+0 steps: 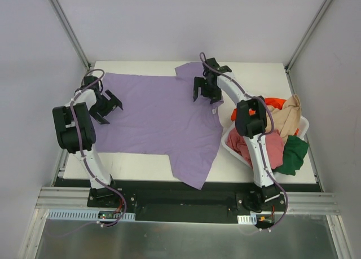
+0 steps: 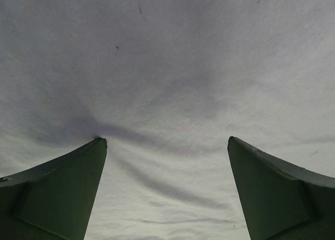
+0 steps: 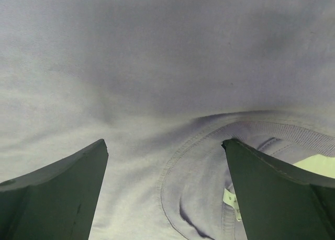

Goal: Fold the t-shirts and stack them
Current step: Flatten out the tshirt, then grap the side of the flattened tshirt closest away from the robot with both arms

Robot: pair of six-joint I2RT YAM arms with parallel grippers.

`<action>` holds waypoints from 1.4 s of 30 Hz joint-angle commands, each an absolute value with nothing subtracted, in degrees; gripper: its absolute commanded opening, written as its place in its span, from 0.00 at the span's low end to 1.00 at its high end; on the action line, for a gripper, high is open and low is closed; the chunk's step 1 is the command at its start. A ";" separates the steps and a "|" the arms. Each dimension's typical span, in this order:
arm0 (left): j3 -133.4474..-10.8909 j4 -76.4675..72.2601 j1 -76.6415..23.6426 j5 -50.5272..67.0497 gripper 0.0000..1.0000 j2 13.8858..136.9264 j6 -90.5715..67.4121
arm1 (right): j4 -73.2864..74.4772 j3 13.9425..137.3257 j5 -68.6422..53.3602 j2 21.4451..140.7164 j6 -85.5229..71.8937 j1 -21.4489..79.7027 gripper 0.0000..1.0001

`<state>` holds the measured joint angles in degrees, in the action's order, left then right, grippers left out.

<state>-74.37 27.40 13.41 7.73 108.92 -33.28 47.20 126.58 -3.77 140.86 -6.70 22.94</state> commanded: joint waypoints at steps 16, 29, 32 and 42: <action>-58.47 30.23 13.71 -4.47 0.99 76.05 -35.50 | 33.15 99.45 -3.08 107.34 9.58 28.73 0.96; -40.08 30.06 29.86 -13.72 0.87 69.95 -43.33 | 26.98 64.79 -6.76 79.29 1.06 37.00 0.96; -40.08 26.20 35.84 -7.32 0.77 74.52 -40.97 | 28.12 62.49 -7.65 77.61 0.18 37.09 0.96; -41.48 21.89 37.79 -1.50 0.60 80.15 -38.76 | 29.00 62.31 -8.08 78.40 -1.49 37.44 0.96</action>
